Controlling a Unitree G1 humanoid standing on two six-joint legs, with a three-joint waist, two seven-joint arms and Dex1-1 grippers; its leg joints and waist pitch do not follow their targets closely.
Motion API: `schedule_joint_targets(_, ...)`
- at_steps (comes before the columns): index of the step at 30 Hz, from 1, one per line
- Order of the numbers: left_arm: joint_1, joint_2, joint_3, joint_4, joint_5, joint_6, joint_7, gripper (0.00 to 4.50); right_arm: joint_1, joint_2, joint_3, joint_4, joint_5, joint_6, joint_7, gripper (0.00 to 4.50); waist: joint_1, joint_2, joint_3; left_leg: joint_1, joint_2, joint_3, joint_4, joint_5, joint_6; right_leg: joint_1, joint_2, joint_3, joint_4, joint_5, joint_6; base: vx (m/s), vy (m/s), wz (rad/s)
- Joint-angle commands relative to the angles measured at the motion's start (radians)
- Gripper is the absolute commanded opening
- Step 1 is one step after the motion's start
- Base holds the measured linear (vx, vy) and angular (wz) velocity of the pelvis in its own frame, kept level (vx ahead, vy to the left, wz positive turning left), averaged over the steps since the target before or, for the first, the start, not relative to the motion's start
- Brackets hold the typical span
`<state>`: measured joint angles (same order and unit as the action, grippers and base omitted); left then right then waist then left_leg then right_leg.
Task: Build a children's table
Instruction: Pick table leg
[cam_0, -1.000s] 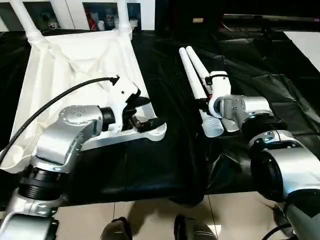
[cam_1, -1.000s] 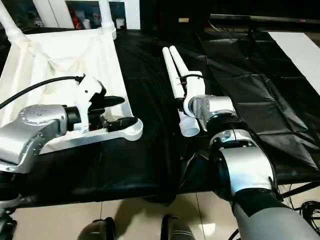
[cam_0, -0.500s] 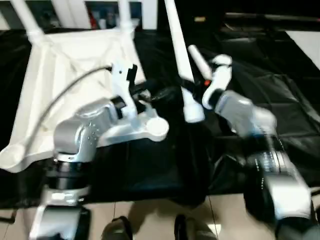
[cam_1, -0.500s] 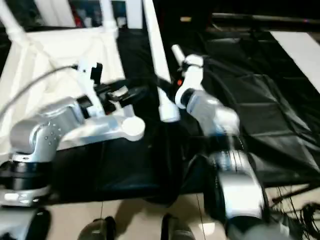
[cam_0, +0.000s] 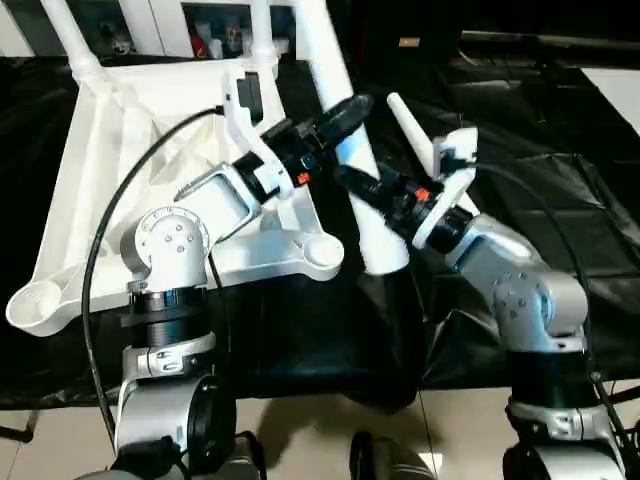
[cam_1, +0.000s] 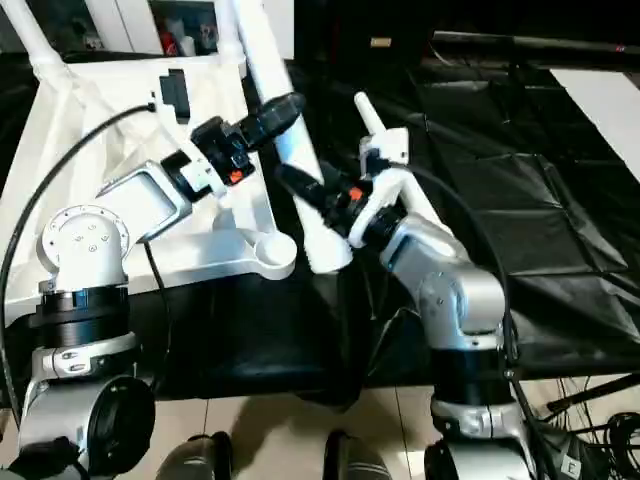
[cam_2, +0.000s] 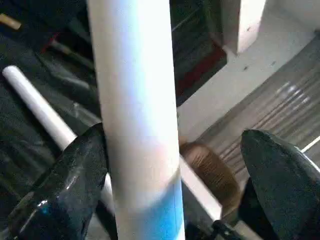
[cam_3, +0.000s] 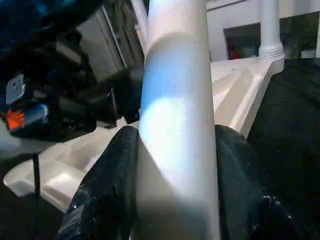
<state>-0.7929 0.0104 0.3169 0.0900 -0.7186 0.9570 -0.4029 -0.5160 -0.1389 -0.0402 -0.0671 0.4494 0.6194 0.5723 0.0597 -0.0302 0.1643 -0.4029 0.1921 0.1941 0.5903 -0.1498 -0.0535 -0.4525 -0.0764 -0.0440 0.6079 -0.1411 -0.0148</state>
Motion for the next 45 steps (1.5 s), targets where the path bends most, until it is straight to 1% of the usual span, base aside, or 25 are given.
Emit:
schedule_joint_targets(1,0.011,-0.003,-0.041,-0.004,0.057,0.013,0.056,4.14,0.008,-0.003,0.025,-0.043,-0.029,-0.02,-0.038,1.8,0.003,0.001,-0.106,0.019,0.016,-0.013,-0.059,-0.169,0.034,0.071,-0.04,0.032,-0.075,-0.264,-0.142,0.0,0.0,0.0)
schedule_joint_targets(2,0.013,-0.003,-0.05,0.0,0.073,0.001,0.083,4.11,0.006,-0.01,0.044,-0.047,-0.061,-0.038,-0.059,1.8,0.003,0.002,-0.106,0.02,0.016,-0.013,-0.059,-0.168,0.034,0.071,-0.04,0.033,-0.075,-0.265,-0.142,0.0,0.0,0.0)
schedule_joint_targets(3,0.013,-0.003,-0.05,0.0,0.073,0.001,0.083,4.01,0.006,-0.01,0.044,-0.047,-0.061,-0.038,-0.059,1.8,0.002,0.002,-0.106,0.019,0.017,-0.013,-0.059,-0.167,0.031,0.071,-0.041,0.033,-0.074,-0.265,-0.141,0.0,0.0,0.0)
schedule_joint_targets(4,0.015,-0.003,-0.055,0.001,0.081,-0.007,0.099,3.87,0.003,-0.023,0.072,-0.049,-0.109,-0.064,-0.076,1.8,0.002,-0.003,-0.108,0.019,0.016,-0.011,-0.058,-0.171,0.028,0.072,-0.042,0.033,-0.077,-0.279,-0.135,0.0,0.0,0.0)
schedule_joint_targets(6,0.017,-0.013,-0.053,0.005,0.094,-0.041,0.153,3.71,0.001,-0.027,0.112,-0.055,-0.178,-0.097,-0.115,1.8,0.002,-0.007,-0.11,0.018,0.015,-0.011,-0.056,-0.162,0.019,0.074,-0.041,0.033,-0.075,-0.277,-0.129,0.0,0.0,0.0)
schedule_joint_targets(7,0.017,-0.019,-0.049,0.005,0.096,-0.049,0.166,3.71,0.0,-0.026,0.126,-0.057,-0.205,-0.108,-0.129,1.8,0.002,-0.006,-0.108,0.016,0.015,-0.012,-0.057,-0.165,0.017,0.072,-0.041,0.033,-0.076,-0.286,-0.123,0.0,0.0,0.0)
schedule_joint_targets(8,0.014,-0.039,-0.034,0.01,0.097,-0.066,0.192,3.66,-0.003,-0.017,0.153,-0.056,-0.254,-0.138,-0.158,1.8,0.0,-0.008,-0.11,0.017,0.015,-0.011,-0.055,-0.166,0.015,0.072,-0.041,0.033,-0.075,-0.287,-0.122,0.0,0.0,0.0)
schedule_joint_targets(9,0.014,-0.04,-0.034,0.01,0.097,-0.067,0.192,3.66,-0.003,-0.017,0.153,-0.056,-0.255,-0.138,-0.159,1.8,-0.001,-0.01,-0.111,0.016,0.014,-0.01,-0.054,-0.166,0.015,0.072,-0.041,0.033,-0.075,-0.289,-0.121,0.0,0.0,0.0)
schedule_joint_targets(10,0.009,-0.058,-0.023,0.011,0.102,-0.081,0.21,3.34,-0.004,-0.005,0.173,-0.054,-0.299,-0.161,-0.206,1.8,0.0,-0.009,-0.112,0.017,0.014,-0.01,-0.054,-0.168,0.018,0.071,-0.041,0.034,-0.075,-0.29,-0.118,0.0,0.0,0.0)
schedule_joint_targets(13,0.007,-0.064,-0.022,0.011,0.11,-0.086,0.22,3.26,-0.004,0.001,0.185,-0.051,-0.323,-0.178,-0.236,1.8,0.0,-0.008,-0.112,0.018,0.013,-0.01,-0.053,-0.175,0.022,0.07,-0.039,0.033,-0.075,-0.288,-0.113,0.0,0.0,0.0)
schedule_joint_targets(17,0.007,-0.082,-0.024,0.01,0.091,-0.089,0.218,2.84,-0.003,0.002,0.236,-0.035,-0.386,-0.221,-0.275,1.8,0.0,-0.008,-0.117,0.017,0.012,-0.009,-0.051,-0.164,0.027,0.073,-0.038,0.033,-0.07,-0.257,-0.111,0.0,0.0,0.0)
schedule_joint_targets(19,0.009,-0.087,-0.026,0.007,0.091,-0.095,0.233,2.8,-0.001,0.006,0.246,-0.035,-0.402,-0.23,-0.283,1.8,0.0,-0.007,-0.119,0.017,0.012,-0.009,-0.049,-0.164,0.03,0.074,-0.037,0.033,-0.068,-0.242,-0.115,0.0,0.0,0.0)
schedule_joint_targets(21,0.011,-0.088,-0.026,0.005,0.089,-0.104,0.241,2.53,0.0,0.012,0.253,-0.033,-0.417,-0.237,-0.294,1.8,0.0,-0.008,-0.119,0.016,0.012,-0.009,-0.049,-0.165,0.032,0.074,-0.037,0.033,-0.067,-0.24,-0.116,0.0,0.0,0.0)
schedule_joint_targets(25,0.012,-0.085,-0.024,0.0,0.084,-0.122,0.23,2.28,0.0,0.017,0.27,-0.026,-0.445,-0.261,-0.303,1.8,0.0,-0.007,-0.121,0.018,0.011,-0.008,-0.047,-0.167,0.035,0.073,-0.037,0.034,-0.066,-0.234,-0.121,0.0,0.0,0.0)
schedule_joint_targets(27,0.012,-0.082,-0.026,-0.002,0.083,-0.122,0.222,2.03,-0.001,0.017,0.272,-0.024,-0.445,-0.264,-0.302,1.8,0.0,-0.007,-0.12,0.017,0.012,-0.009,-0.047,-0.169,0.035,0.073,-0.035,0.033,-0.066,-0.234,-0.121,0.0,0.0,0.0)
schedule_joint_targets(30,0.014,-0.071,-0.03,-0.006,0.089,-0.132,0.211,1.99,-0.003,0.017,0.274,-0.02,-0.429,-0.279,-0.279,1.8,-0.001,-0.007,-0.12,0.017,0.011,-0.009,-0.046,-0.176,0.034,0.073,-0.036,0.033,-0.066,-0.238,-0.121,0.0,0.0,0.0)
schedule_joint_targets(32,0.019,-0.033,-0.058,-0.012,0.108,-0.151,0.165,1.91,0.002,0.032,0.248,-0.031,-0.368,-0.248,-0.237,2.36,-0.001,-0.01,-0.118,0.018,0.011,-0.009,-0.047,-0.186,0.04,0.073,-0.036,0.033,-0.068,-0.252,-0.115,0.0,0.0,0.0)
schedule_joint_targets(34,0.02,-0.017,-0.07,-0.015,0.111,-0.154,0.143,1.91,0.003,0.038,0.234,-0.037,-0.343,-0.227,-0.224,2.52,-0.001,-0.008,-0.12,0.018,0.012,-0.011,-0.047,-0.179,0.044,0.073,-0.036,0.033,-0.065,-0.247,-0.115,0.0,0.0,0.0)
schedule_joint_targets(37,0.017,0.044,-0.108,-0.031,0.108,-0.144,0.06,1.87,-0.01,0.017,0.189,-0.048,-0.277,-0.164,-0.175,2.77,-0.002,-0.007,-0.118,0.021,0.013,-0.011,-0.048,-0.18,0.043,0.072,-0.035,0.034,-0.063,-0.242,-0.122,0.0,0.0,0.0)
schedule_joint_targets(38,0.011,0.076,-0.122,-0.034,0.105,-0.133,0.021,1.86,-0.022,0.005,0.149,-0.049,-0.226,-0.103,-0.153,2.86,-0.002,-0.005,-0.115,0.022,0.014,-0.011,-0.05,-0.179,0.043,0.07,-0.035,0.035,-0.063,-0.239,-0.129,0.0,0.0,0.0)
schedule_joint_targets(39,0.008,0.089,-0.126,-0.034,0.1,-0.126,0.001,1.86,-0.028,-0.001,0.129,-0.048,-0.2,-0.076,-0.144,2.93,-0.002,-0.004,-0.117,0.024,0.015,-0.011,-0.049,-0.173,0.041,0.071,-0.036,0.036,-0.06,-0.23,-0.137,0.0,0.0,0.0)
schedule_joint_targets(40,0.004,0.119,-0.136,-0.033,0.095,-0.117,-0.042,1.86,-0.042,-0.009,0.081,-0.045,-0.15,-0.015,-0.136,3.02,-0.001,-0.004,-0.115,0.026,0.014,-0.011,-0.049,-0.175,0.042,0.07,-0.035,0.036,-0.059,-0.23,-0.145,0.0,0.0,0.0)
schedule_joint_targets(41,0.0,0.139,-0.145,-0.03,0.097,-0.117,-0.067,1.86,-0.052,-0.02,0.055,-0.041,-0.11,0.04,-0.117,3.11,0.0,-0.002,-0.116,0.026,0.015,-0.012,-0.05,-0.174,0.04,0.07,-0.036,0.036,-0.058,-0.231,-0.148,0.0,0.0,0.0)
schedule_joint_targets(42,-0.002,0.148,-0.149,-0.028,0.1,-0.118,-0.079,1.86,-0.057,-0.026,0.044,-0.039,-0.092,0.067,-0.106,3.11,0.001,-0.002,-0.115,0.026,0.016,-0.011,-0.049,-0.172,0.035,0.07,-0.038,0.037,-0.058,-0.226,-0.154,0.0,0.0,0.0)
schedule_joint_targets(45,-0.01,0.186,-0.164,-0.013,0.086,-0.108,-0.148,1.86,-0.06,-0.092,0.058,-0.053,-0.054,0.117,-0.01,3.43,0.005,-0.003,-0.112,0.026,0.016,-0.01,-0.05,-0.167,0.025,0.071,-0.038,0.037,-0.059,-0.224,-0.155,0.0,0.0,0.0)
